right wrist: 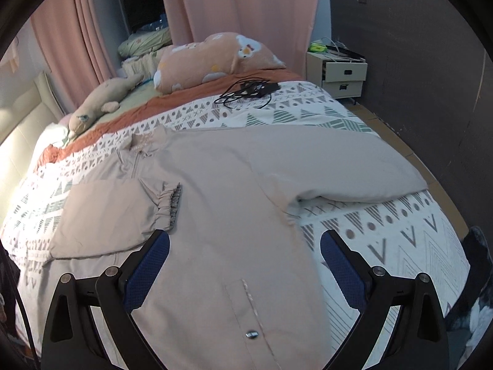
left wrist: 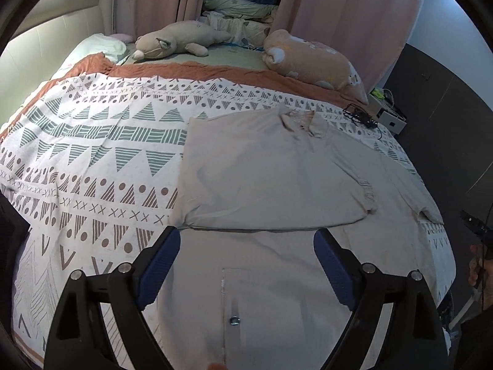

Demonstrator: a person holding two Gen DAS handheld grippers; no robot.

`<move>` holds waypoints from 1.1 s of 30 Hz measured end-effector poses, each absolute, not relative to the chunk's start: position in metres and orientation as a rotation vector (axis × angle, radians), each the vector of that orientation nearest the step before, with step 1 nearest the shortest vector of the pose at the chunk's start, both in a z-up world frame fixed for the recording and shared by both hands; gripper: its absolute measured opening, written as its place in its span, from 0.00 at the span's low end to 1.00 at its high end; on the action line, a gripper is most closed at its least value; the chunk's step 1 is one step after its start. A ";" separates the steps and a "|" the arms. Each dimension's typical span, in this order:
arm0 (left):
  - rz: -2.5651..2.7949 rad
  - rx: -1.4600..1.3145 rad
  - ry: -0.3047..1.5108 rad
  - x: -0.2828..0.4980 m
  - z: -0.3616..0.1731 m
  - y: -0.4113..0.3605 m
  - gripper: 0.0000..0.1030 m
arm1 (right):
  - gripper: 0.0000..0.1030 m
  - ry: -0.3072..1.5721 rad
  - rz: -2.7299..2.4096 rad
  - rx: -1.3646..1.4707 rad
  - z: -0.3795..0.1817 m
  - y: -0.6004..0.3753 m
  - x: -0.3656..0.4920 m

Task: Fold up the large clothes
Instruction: 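Raise both grippers and swing the right gripper toward the other sleeve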

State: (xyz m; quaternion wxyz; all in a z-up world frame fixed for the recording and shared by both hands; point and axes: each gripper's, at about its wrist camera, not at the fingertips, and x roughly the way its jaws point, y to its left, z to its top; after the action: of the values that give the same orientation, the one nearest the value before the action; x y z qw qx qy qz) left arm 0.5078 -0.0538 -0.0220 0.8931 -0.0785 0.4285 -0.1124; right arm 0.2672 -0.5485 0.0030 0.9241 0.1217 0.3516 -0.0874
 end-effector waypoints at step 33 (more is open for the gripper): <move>-0.514 0.060 0.802 0.463 0.032 -0.309 0.87 | 0.80 0.583 -0.135 0.731 -0.036 -0.751 0.086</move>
State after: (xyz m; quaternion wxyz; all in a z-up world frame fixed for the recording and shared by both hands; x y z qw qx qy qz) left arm 0.4628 -0.3095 0.0325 0.8882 0.0291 0.3861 -0.2475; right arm 0.0864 -0.7510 -0.0361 0.8905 0.3521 0.2807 -0.0651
